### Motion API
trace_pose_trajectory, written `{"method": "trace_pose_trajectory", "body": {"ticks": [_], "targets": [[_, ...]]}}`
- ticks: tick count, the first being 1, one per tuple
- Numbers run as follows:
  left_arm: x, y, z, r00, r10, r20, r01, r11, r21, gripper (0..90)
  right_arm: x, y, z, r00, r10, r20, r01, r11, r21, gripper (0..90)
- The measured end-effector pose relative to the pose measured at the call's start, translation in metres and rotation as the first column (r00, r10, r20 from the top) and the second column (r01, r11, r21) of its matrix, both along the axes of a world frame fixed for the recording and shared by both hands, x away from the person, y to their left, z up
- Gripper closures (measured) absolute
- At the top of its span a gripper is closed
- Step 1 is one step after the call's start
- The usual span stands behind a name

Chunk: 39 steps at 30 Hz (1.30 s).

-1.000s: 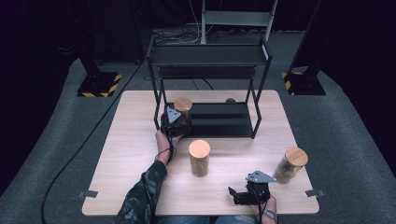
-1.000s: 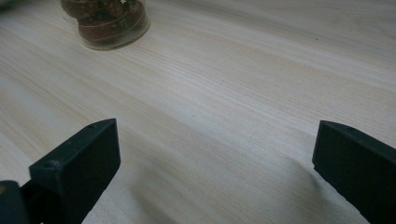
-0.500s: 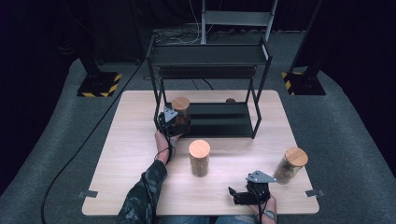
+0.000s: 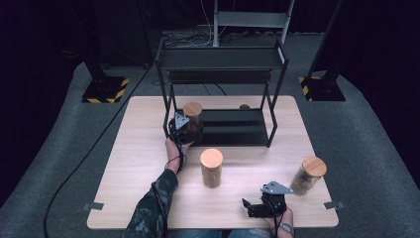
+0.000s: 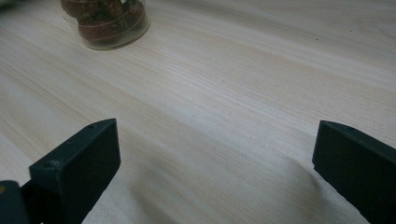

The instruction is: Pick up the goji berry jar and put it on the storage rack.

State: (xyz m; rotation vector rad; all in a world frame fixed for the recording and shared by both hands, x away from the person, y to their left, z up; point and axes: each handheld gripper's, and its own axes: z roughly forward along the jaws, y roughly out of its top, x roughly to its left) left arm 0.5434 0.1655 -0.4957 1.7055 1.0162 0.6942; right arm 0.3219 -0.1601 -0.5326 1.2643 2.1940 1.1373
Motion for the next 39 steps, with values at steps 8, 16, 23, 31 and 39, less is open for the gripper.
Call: {"method": "trace_pose_trajectory", "body": {"ticks": [8, 16, 23, 31, 39], "targets": [[0.003, -0.005, 0.0, 1.0, 0.004, 0.002, -0.004, 1.0, -0.002, 24.6, 0.0, 0.0, 0.0, 1.0, 0.001, 0.0, -0.001, 1.0, 0.001, 0.1], [0.007, -0.012, 0.0, 0.9999, 0.015, -0.002, -0.015, 0.9999, 0.003, 24.6, 0.0, 0.0, 0.0, 1.0, 0.002, -0.001, -0.002, 1.0, 0.001, 0.1], [0.01, -0.016, 0.001, 0.9999, 0.012, -0.003, -0.012, 0.9999, 0.01, 24.6, 0.0, 0.0, 0.0, 1.0, 0.004, -0.002, -0.004, 1.0, 0.003, 0.1], [0.012, -0.016, 0.001, 0.9999, 0.012, -0.002, -0.012, 0.9999, 0.007, 24.5, 0.0, 0.0, 0.0, 1.0, 0.003, -0.002, -0.003, 1.0, 0.003, 0.1], [0.011, -0.017, 0.001, 0.9998, 0.016, -0.008, -0.016, 0.9998, 0.011, 24.5, 0.0, 0.0, 0.0, 1.0, 0.001, -0.001, -0.001, 1.0, 0.003, 0.1]]}}
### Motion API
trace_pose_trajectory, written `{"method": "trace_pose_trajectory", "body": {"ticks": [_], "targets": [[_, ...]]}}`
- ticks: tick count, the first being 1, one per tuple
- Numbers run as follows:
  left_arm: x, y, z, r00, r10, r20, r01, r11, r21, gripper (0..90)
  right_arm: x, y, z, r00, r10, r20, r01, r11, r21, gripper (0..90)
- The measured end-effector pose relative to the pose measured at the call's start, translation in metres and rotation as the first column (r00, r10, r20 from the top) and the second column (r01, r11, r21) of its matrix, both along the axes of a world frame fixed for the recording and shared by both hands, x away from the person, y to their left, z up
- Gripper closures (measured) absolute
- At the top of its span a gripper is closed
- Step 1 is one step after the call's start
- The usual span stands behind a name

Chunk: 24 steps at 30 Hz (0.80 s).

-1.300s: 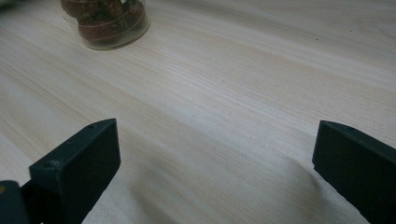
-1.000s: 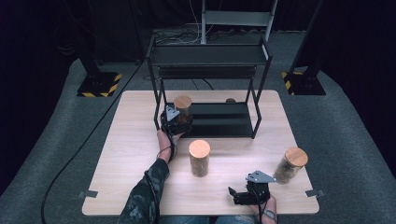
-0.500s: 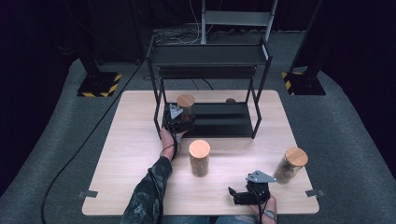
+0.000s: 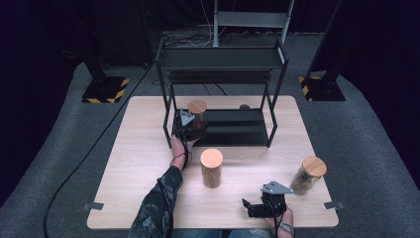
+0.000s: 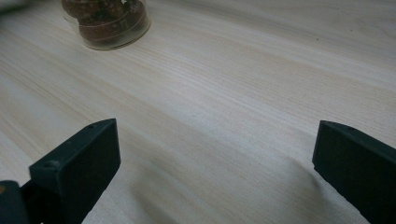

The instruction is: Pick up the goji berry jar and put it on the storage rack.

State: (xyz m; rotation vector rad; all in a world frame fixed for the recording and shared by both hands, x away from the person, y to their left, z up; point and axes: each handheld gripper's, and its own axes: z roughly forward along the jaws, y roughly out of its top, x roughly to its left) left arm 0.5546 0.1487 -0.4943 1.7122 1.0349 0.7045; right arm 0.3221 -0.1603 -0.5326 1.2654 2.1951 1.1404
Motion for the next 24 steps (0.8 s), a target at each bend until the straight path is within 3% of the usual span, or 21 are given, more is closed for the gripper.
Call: {"method": "trace_pose_trajectory", "body": {"ticks": [24], "targets": [[-0.0004, 0.0021, 0.0042, 0.9996, -0.008, -0.028, 0.009, 0.9999, 0.009, 23.8, -0.0003, 0.0, 0.0, 1.0, -0.002, 0.003, 0.002, 1.0, 0.0, 0.1]]}}
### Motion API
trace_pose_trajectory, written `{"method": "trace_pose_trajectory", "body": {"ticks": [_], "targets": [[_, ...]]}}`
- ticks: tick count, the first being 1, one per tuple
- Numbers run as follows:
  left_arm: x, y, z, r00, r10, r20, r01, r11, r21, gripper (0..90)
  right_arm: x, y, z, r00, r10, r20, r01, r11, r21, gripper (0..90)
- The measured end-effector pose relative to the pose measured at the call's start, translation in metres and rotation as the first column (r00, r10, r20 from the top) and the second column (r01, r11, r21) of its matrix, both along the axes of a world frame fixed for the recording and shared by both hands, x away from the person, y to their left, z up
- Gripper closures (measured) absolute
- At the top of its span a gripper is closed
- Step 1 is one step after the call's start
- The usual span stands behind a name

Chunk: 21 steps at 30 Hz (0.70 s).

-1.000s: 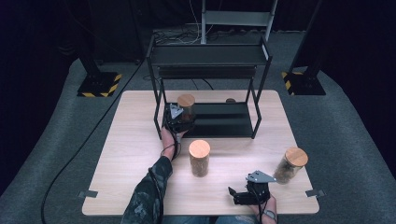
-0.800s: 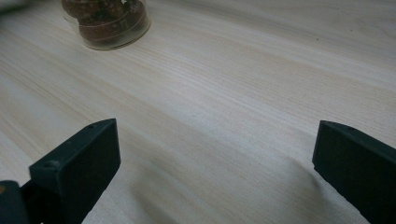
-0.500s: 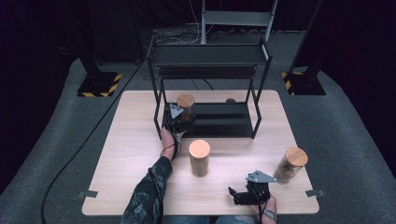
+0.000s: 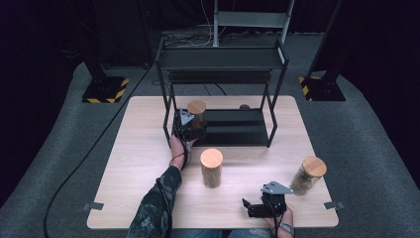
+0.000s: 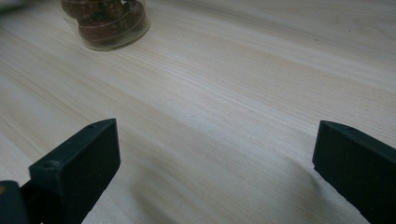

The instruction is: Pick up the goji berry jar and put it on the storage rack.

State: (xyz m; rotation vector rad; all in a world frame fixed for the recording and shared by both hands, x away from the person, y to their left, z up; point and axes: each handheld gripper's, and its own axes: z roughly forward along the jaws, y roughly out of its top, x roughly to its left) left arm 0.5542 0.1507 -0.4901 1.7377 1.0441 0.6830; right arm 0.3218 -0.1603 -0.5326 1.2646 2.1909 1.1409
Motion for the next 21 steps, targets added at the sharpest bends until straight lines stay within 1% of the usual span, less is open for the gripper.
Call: {"method": "trace_pose_trajectory", "body": {"ticks": [2, 5, 6, 7, 8, 9, 11, 12, 14, 15, 16, 17, 18, 19, 20, 21], "targets": [[0.0, 0.001, 0.002, 1.0, -0.002, -0.009, 0.002, 0.9999, -0.01, 20.9, 0.0, 0.0, 0.0, 1.0, 0.001, 0.001, -0.001, 1.0, 0.0, 0.1], [0.001, 0.003, 0.008, 0.999, -0.003, -0.045, 0.002, 1.0, -0.009, 13.3, 0.0, 0.0, 0.0, 1.0, 0.0, 0.0, 0.0, 1.0, 0.0, 0.1], [0.002, 0.003, 0.009, 0.9979, -0.006, -0.065, 0.005, 0.9999, -0.013, 10.6, 0.0, 0.0, 0.0, 1.0, 0.0, 0.0, 0.0, 1.0, -0.001, 0.1], [0.002, 0.004, 0.01, 0.9967, -0.006, -0.081, 0.006, 1.0, -0.005, 8.2, 0.0, 0.0, 0.0, 1.0, 0.0, 0.001, 0.0, 1.0, -0.001, 0.1], [0.001, 0.005, 0.011, 0.9962, -0.003, -0.087, 0.003, 1.0, -0.002, 6.7, 0.0, 0.0, 0.0, 1.0, 0.0, 0.001, 0.0, 1.0, -0.001, 0.1], [0.001, 0.006, 0.013, 0.9942, -0.01, -0.107, 0.01, 0.9999, -0.003, 5.1, 0.0, 0.0, 0.0, 1.0, 0.0, 0.001, 0.001, 1.0, -0.001, 0.1], [0.0, 0.008, 0.015, 0.9919, -0.006, -0.127, 0.007, 0.9999, 0.011, 3.6, 0.0, 0.0, 0.0, 1.0, -0.002, 0.001, 0.002, 1.0, -0.002, 0.1], [-0.001, 0.009, 0.016, 0.9897, -0.01, -0.143, 0.011, 0.9999, 0.005, 2.6, 0.0, 0.0, 0.0, 1.0, -0.002, 0.0, 0.002, 1.0, -0.002, 0.1], [-0.003, 0.009, 0.019, 0.9852, -0.012, -0.171, 0.017, 0.9993, 0.032, 1.3, 0.0, 0.0, 0.0, 1.0, -0.003, 0.0, 0.003, 1.0, -0.003, 0.1], [-0.004, 0.01, 0.02, 0.9817, -0.023, -0.189, 0.03, 0.9989, 0.036, 0.2, 0.0, 0.0, 0.0, 1.0, -0.003, -0.001, 0.003, 1.0, -0.003, 0.1], [-0.005, 0.011, 0.021, 0.9803, -0.018, -0.197, 0.029, 0.9982, 0.053, 0.0, 0.0, 0.0, 0.0, 1.0, -0.004, -0.002, 0.004, 1.0, -0.004, 0.1], [-0.007, 0.012, 0.023, 0.9776, -0.026, -0.209, 0.04, 0.997, 0.067, 0.0, 0.0, 0.0, 0.0, 1.0, -0.004, -0.002, 0.004, 1.0, -0.004, 0.1], [-0.008, 0.013, 0.024, 0.9752, -0.028, -0.219, 0.044, 0.9967, 0.069, 0.0, 0.0, 0.0, 0.0, 1.0, -0.004, -0.003, 0.004, 1.0, -0.004, 0.1], [-0.01, 0.014, 0.025, 0.9727, -0.028, -0.23, 0.048, 0.9955, 0.081, 0.0, 0.0, 0.0, 0.0, 1.0, -0.004, -0.004, 0.004, 1.0, -0.004, 0.1], [-0.012, 0.015, 0.026, 0.9705, -0.038, -0.238, 0.059, 0.9951, 0.079, 0.0, 0.0, 0.0, 0.0, 1.0, -0.004, -0.005, 0.004, 1.0, -0.004, 0.1], [-0.014, 0.015, 0.027, 0.9663, -0.045, -0.254, 0.067, 0.9945, 0.08, 0.0, 0.0, 0.0, 0.0, 1.0, -0.004, -0.005, 0.004, 1.0, -0.004, 0.1]]}}
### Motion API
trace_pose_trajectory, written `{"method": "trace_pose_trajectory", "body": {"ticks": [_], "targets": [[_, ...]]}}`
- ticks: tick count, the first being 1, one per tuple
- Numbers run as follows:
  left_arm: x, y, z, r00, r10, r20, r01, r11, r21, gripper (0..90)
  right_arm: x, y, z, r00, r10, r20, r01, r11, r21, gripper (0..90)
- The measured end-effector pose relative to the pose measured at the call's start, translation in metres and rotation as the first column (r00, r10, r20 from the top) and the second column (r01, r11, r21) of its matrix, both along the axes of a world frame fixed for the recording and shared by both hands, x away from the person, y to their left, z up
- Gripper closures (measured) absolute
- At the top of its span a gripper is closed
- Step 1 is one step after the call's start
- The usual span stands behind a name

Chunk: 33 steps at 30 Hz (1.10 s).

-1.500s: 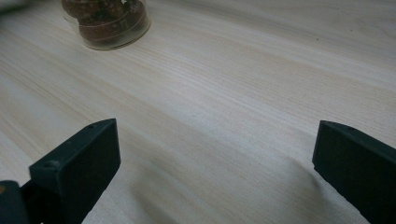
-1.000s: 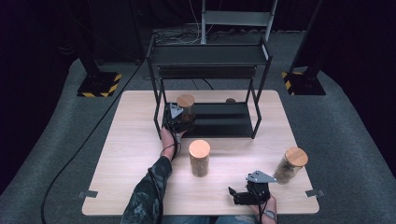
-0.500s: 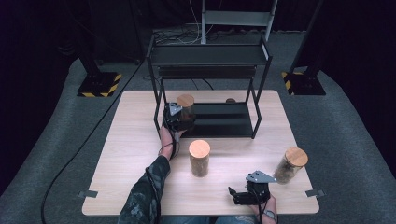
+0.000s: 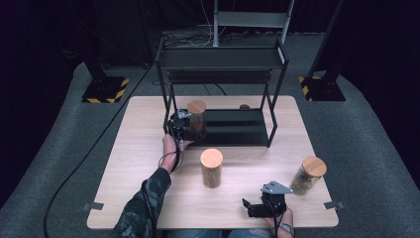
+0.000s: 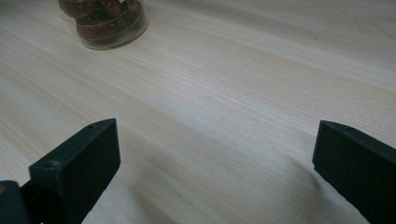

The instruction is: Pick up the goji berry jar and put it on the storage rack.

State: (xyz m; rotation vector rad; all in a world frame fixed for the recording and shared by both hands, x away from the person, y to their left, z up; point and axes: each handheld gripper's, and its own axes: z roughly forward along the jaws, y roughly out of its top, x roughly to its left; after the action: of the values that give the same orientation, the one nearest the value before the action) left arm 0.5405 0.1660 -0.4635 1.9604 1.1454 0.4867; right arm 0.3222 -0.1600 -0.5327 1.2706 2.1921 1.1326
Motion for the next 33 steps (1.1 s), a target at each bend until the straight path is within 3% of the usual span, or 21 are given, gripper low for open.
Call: {"method": "trace_pose_trajectory", "body": {"ticks": [5, 16, 24, 30, 33], "targets": [[-0.012, -0.003, 0.002, 0.9973, -0.07, -0.02, 0.071, 0.9959, 0.056, 0.0, 0.0, 0.0, 0.0, 1.0, -0.001, 0.0, 0.001, 1.0, -0.002, 0.1], [-0.035, 0.002, -0.003, 0.9873, -0.154, -0.041, 0.158, 0.9794, 0.126, 0.4, 0.0, 0.0, 0.0, 1.0, -0.001, -0.001, 0.001, 1.0, -0.002, 0.1], [-0.058, 0.015, -0.013, 0.9787, -0.192, -0.073, 0.2, 0.9725, 0.119, 1.1, 0.001, 0.0, 0.0, 1.0, -0.001, -0.003, 0.001, 1.0, -0.003, 0.1], [-0.077, 0.033, -0.022, 0.9793, -0.184, -0.084, 0.193, 0.9757, 0.104, 0.8, 0.001, 0.0, 0.0, 1.0, -0.003, -0.004, 0.003, 1.0, -0.003, 0.1], [-0.085, 0.045, -0.028, 0.9828, -0.161, -0.09, 0.169, 0.9815, 0.09, 0.5, 0.001, 0.0, 0.0, 1.0, -0.004, -0.003, 0.004, 1.0, -0.003, 0.1]]}}
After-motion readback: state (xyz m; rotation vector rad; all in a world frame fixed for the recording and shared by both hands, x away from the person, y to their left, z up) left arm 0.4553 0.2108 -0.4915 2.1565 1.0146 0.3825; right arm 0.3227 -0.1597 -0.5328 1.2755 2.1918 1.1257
